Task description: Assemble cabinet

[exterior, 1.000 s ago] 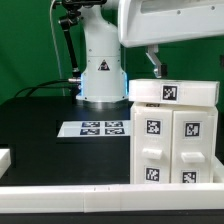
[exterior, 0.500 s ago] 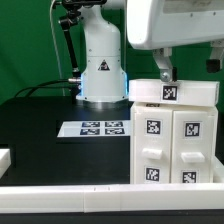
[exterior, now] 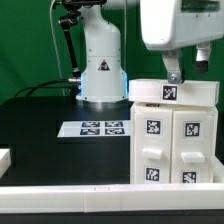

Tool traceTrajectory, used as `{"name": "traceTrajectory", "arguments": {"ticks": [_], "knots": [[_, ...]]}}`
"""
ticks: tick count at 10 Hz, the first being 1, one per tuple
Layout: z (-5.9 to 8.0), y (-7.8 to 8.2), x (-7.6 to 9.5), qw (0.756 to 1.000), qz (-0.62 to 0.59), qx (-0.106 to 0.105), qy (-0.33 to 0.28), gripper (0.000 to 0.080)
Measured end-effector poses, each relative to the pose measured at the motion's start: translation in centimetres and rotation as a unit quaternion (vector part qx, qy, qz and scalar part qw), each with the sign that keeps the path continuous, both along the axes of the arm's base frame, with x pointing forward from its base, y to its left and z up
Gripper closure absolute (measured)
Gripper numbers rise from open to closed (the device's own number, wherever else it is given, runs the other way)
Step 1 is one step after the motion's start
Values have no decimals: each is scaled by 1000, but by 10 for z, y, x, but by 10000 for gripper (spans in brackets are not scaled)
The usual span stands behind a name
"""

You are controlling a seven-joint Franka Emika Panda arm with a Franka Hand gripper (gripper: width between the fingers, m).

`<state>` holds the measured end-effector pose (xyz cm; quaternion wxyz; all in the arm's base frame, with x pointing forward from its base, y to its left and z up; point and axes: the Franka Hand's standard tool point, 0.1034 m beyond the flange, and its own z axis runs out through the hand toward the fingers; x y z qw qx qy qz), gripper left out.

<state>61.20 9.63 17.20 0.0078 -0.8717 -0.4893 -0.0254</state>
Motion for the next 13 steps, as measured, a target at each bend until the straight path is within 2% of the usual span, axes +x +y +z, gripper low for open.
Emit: {"name": "traceTrajectory", "arguments": {"ticks": [3, 6, 7, 8, 9, 13], "knots": [[-4, -9, -1, 995, 97, -5, -1, 3], [-7, -16, -1, 996, 84, -5, 1, 3], [-10, -17, -3, 997, 77, -5, 2, 127], [-11, -17, -4, 997, 77, -5, 4, 127], [-11, -18, -3, 997, 76, -5, 3, 250], [-11, -18, -3, 998, 65, -4, 4, 245]]}}
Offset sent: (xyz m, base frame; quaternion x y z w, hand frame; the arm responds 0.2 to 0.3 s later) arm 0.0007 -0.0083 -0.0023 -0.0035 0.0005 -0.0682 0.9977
